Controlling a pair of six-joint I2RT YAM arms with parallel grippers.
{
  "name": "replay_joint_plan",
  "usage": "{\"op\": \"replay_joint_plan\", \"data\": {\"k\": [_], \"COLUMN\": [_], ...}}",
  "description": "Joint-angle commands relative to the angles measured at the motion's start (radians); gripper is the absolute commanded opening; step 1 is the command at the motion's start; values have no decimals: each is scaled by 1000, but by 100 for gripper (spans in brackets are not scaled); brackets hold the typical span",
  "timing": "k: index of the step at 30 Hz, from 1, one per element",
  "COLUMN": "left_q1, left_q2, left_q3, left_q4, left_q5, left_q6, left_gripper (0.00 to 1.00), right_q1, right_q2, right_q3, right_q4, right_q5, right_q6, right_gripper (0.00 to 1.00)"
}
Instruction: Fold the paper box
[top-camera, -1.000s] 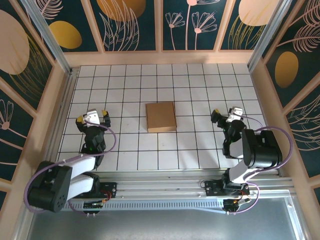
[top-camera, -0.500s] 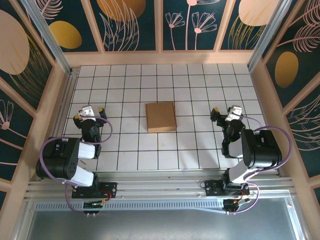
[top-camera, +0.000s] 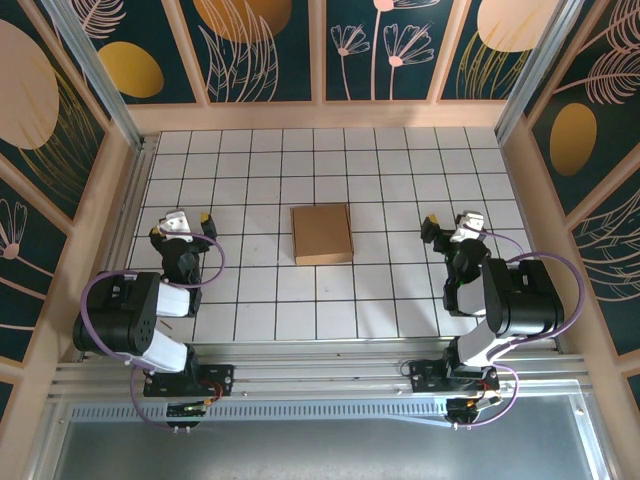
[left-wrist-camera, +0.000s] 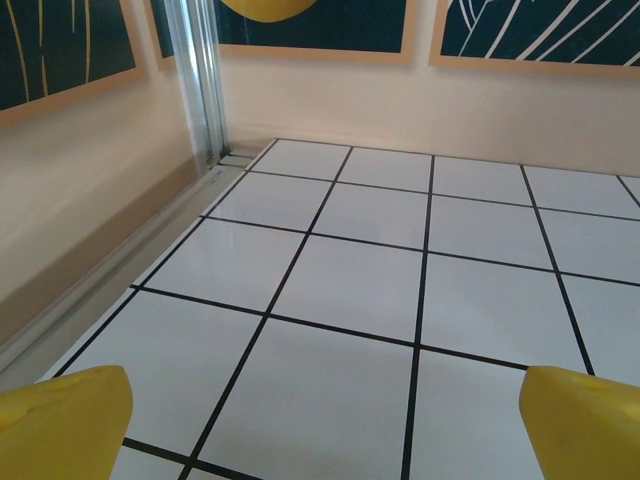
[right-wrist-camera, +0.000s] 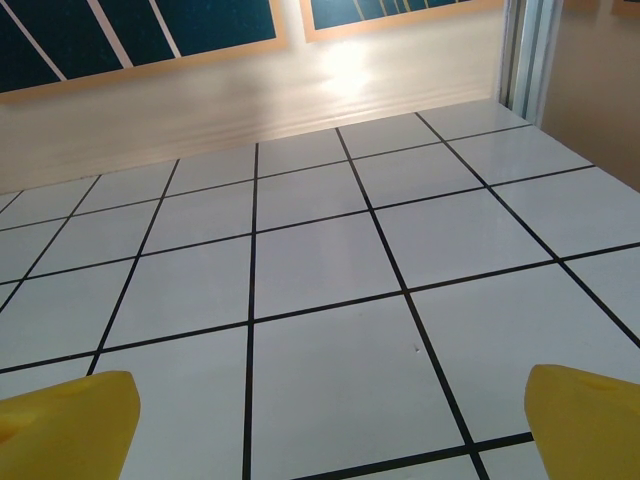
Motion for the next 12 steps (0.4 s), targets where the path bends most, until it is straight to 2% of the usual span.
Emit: {"op": "replay_joint_plan", "data": {"k": [1,4,6,9,12], "left_q1": [7,7,7,7,7], "left_q2": [3,2,2,2,2], "left_q3": [1,1,1,1,1], "left_q4": [63,62,63,62,62], "left_q5": [20,19,19,20,19], "left_q6": [-16,-16,-17,-16,-17], "left_gripper": [99,99,99,99,99], "right_q1": [7,7,-26,2,2], "right_q2": [5,6,2,5,6], "right_q3": [13,18,32,21,-1], "right_q4": [57,47,18,43,85], "right_q5": [24,3,-117,-26,14], "right_q6": [-22,-27,-28,-31,-14], "right_gripper": [99,99,99,99,99]}}
